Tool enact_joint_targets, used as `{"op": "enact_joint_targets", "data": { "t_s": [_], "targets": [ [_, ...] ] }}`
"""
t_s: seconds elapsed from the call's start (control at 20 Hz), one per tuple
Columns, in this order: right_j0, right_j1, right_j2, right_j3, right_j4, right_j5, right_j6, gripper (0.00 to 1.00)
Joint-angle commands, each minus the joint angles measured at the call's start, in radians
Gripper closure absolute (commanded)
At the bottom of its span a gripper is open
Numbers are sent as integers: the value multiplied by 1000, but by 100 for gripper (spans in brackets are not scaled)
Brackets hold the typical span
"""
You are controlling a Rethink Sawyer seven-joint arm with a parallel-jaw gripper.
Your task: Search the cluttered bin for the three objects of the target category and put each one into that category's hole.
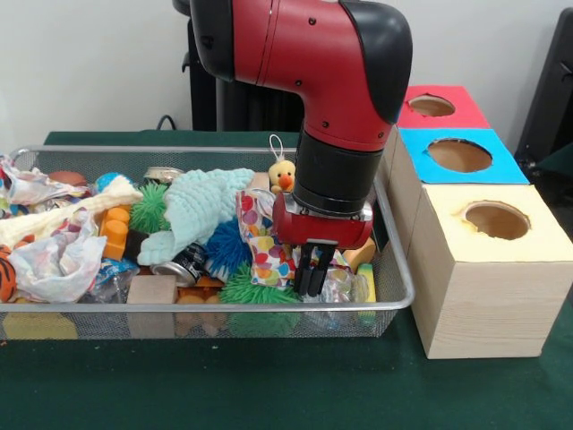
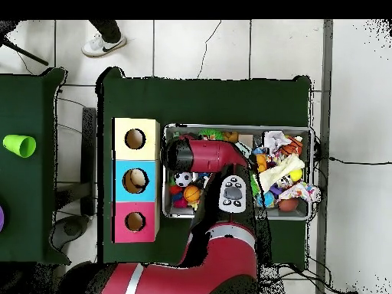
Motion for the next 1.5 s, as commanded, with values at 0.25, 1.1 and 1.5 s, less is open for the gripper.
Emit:
{"op": "enact_joint_targets", "data": {
  "t_s": [0.25,1.1,1.5],
  "targets": [
    [-19,56,55,10,-5,49,115,100],
    [-37,65,66,0,-9,42,99,100],
    [-37,61,71,-1,-9,34,100,0]
  ]
}}
